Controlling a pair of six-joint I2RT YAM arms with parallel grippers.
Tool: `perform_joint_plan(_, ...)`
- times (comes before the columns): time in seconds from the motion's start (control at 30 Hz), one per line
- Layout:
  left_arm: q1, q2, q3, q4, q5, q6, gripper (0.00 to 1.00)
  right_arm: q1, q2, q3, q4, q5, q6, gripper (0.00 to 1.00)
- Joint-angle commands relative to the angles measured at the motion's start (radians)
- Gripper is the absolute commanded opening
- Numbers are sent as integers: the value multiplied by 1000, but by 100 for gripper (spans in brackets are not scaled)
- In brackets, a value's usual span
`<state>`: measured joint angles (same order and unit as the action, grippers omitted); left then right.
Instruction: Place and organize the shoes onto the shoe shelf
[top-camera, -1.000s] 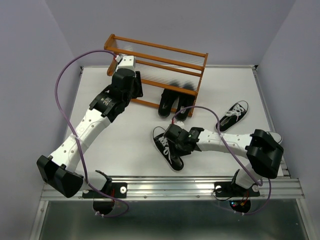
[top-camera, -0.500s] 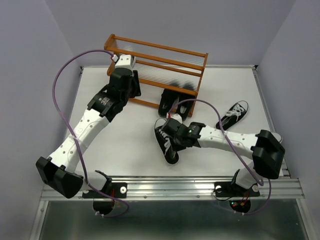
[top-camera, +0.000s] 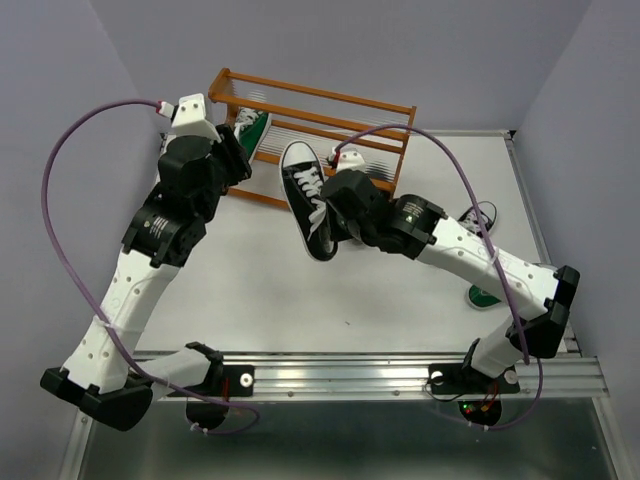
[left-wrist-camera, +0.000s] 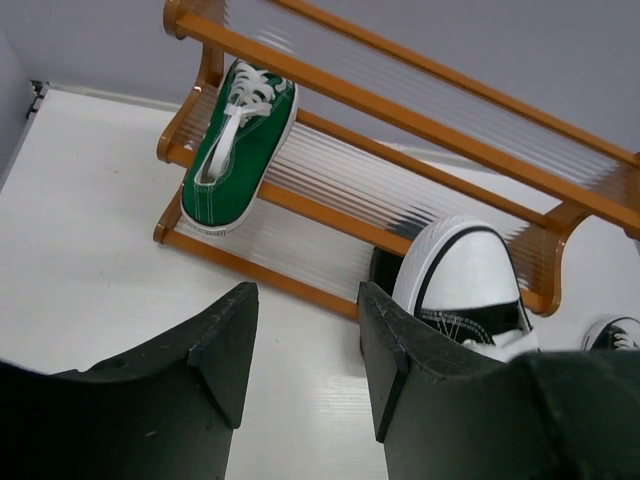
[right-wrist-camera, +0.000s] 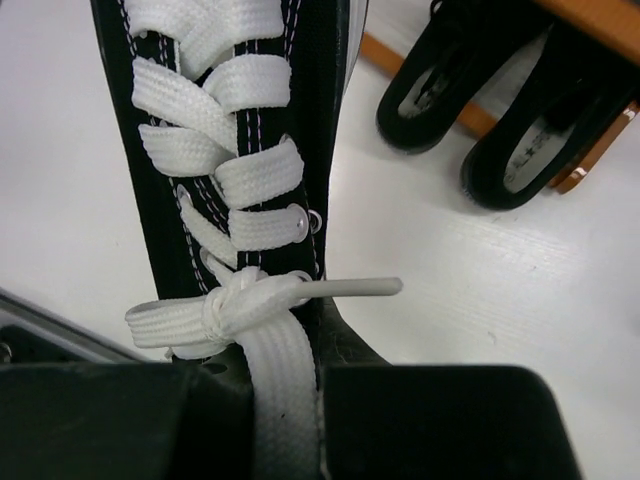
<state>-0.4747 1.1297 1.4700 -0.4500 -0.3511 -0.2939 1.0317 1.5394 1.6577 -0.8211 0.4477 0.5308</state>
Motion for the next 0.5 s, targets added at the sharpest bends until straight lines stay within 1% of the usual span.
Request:
perform_joint_plan(0.0, 10, -25, 52, 19, -22, -7, 56, -56, 54, 183, 25, 137, -15, 1)
perform_joint_plan(0.03, 8, -25, 50, 19, -22, -10, 56, -91, 68, 248, 25, 146, -12, 1)
perform_joint_plan(0.1, 11, -28, 39, 20, -16, -10, 56, -122, 117, 325, 27, 181, -12, 1)
perform_joint_plan(0.13, 11, -27, 38, 22, -15, -11, 56, -157, 135, 362, 30, 189, -12, 1)
perform_joint_plan(0.17, 13, -27, 33, 22, -8, -10, 56, -180, 171, 435, 31, 193, -5, 1)
perform_joint_plan(0.23, 13, -24, 33, 20, -2, -8, 55, -222, 203, 503, 31, 190, 8, 1)
perform_joint_plan(0.27, 15, -21, 35, 17, 1, -5, 56, -263, 235, 560, 36, 187, 21, 1)
perform_joint_plan(0.37, 16, -19, 33, 13, 1, -1, 56, -320, 278, 652, 39, 192, 38, 1)
perform_joint_plan(0.47, 19, -22, 30, 11, 0, 4, 56, -338, 332, 711, 51, 209, 32, 1)
